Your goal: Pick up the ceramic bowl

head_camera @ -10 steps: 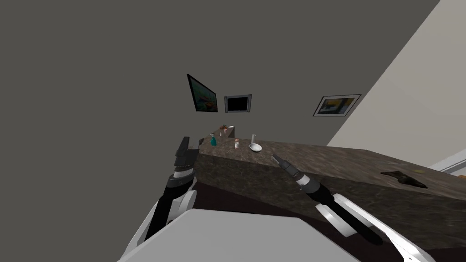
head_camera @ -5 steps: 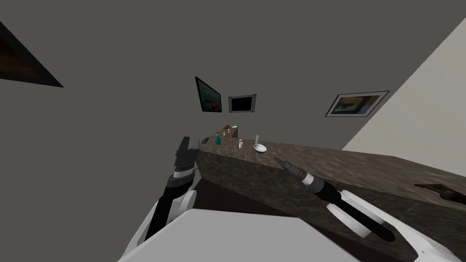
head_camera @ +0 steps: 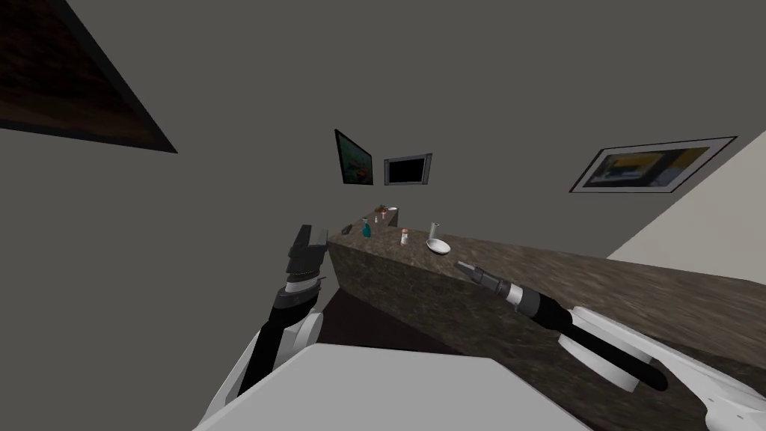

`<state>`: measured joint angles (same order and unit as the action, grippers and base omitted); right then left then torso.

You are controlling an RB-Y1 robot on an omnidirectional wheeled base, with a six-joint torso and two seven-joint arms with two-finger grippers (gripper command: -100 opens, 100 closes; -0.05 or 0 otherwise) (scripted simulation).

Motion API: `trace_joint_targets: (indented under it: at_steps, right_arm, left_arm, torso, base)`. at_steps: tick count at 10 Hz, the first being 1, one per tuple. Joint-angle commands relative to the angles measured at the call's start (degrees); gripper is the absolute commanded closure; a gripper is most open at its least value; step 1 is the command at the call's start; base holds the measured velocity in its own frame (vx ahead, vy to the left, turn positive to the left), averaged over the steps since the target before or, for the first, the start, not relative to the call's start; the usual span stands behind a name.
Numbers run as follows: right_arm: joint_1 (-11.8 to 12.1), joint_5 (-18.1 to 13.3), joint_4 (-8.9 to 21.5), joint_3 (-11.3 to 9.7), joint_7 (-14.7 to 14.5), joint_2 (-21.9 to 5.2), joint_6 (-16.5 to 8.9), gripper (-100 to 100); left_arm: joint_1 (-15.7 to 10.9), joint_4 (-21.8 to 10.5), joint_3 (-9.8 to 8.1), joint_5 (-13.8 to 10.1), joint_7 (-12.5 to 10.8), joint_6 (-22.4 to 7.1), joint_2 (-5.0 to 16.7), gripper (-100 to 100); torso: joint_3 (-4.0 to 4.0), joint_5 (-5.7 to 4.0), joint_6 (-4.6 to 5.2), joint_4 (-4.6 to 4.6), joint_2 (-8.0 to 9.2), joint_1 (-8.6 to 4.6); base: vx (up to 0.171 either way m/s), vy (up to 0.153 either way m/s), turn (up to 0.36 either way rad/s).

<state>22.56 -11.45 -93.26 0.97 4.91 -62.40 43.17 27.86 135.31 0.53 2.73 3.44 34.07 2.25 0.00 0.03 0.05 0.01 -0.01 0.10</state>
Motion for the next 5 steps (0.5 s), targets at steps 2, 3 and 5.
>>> trace_joint_targets:
  at_steps: [2, 3, 5]
  right_arm:
    - [0.0, -1.4, 3.2, -0.6, -0.2, -4.5, 0.4, -100]
    - [0.0, -2.7, 5.6, -1.3, -0.4, -6.2, 0.6, -100]
    - [0.1, -4.0, 8.6, -2.2, -0.7, -9.9, 0.8, -100]
  left_arm:
    - [0.0, 0.0, 0.00, 0.0, 0.0, 0.0, 0.0, 0]
    - [0.0, 0.0, 0.00, 0.0, 0.0, 0.0, 0.0, 0]
    - [0.0, 0.0, 0.00, 0.0, 0.0, 0.0, 0.0, 0]
  torso:
    - [-0.02, 0.00, -0.04, -0.01, -0.05, 0.05]
    - [-0.03, 0.00, 0.00, -0.01, -0.05, 0.02]
    - [-0.04, 0.01, 0.01, -0.02, -0.07, 0.06]
  base:
    - [0.014, 0.057, 0.145]
    - [0.015, 0.075, 0.224]
    - [0.026, 0.068, 0.128]
